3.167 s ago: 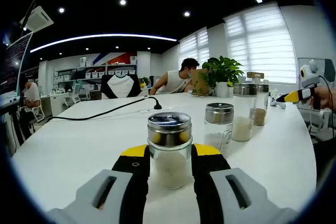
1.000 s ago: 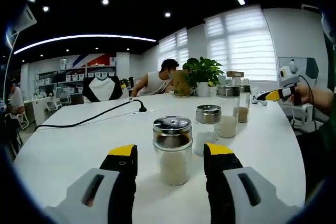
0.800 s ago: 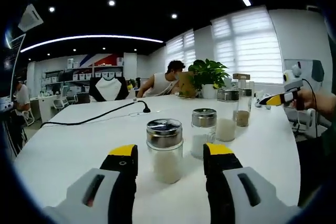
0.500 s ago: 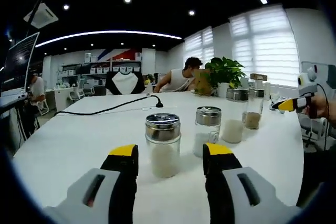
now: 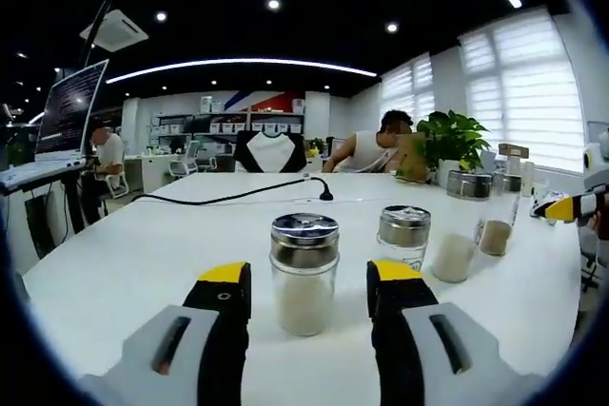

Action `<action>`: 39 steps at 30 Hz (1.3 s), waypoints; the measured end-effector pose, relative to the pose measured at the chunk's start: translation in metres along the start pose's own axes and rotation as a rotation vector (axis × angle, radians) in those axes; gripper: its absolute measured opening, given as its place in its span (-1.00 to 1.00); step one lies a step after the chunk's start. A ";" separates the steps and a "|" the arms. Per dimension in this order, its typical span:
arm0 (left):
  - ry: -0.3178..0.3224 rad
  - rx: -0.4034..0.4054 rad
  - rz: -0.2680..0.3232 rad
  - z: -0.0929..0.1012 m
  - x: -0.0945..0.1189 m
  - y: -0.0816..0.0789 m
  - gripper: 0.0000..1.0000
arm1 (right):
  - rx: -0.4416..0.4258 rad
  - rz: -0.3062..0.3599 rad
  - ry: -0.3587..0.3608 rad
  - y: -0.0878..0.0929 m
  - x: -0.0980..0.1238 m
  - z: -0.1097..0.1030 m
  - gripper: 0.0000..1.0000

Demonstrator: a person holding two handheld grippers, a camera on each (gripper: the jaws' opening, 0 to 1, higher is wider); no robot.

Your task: Rotate the seasoning bottle until the label or dispensing opening points toward the visible target arrow and the bottle remains upright within the marked orientation range

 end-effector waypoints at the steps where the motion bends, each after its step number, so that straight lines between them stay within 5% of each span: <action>1: -0.012 -0.011 0.000 0.001 -0.001 0.001 0.02 | 0.002 0.000 0.000 0.000 0.000 0.000 0.48; 15: -0.049 -0.013 -0.009 0.003 -0.011 0.007 -0.08 | 0.013 -0.004 -0.014 0.001 -0.004 -0.005 0.48; 23: -0.052 -0.024 -0.033 0.002 -0.012 0.011 -0.34 | 0.011 -0.007 -0.018 0.001 -0.004 -0.007 0.48; 39: -0.021 -0.024 -0.037 -0.002 -0.015 0.011 -0.35 | 0.011 -0.013 -0.025 0.003 -0.005 -0.008 0.48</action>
Point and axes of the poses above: the point that each gripper's makers call its tool centre point, and the gripper's own axes: x roughly backward along the fingers, z roughly to its right, y roughly out of its underside, the point moved 10 cm from there along x, roughly backward along the fingers, and after that the axes turned 2 degrees about -y, right-handed, at the moved point
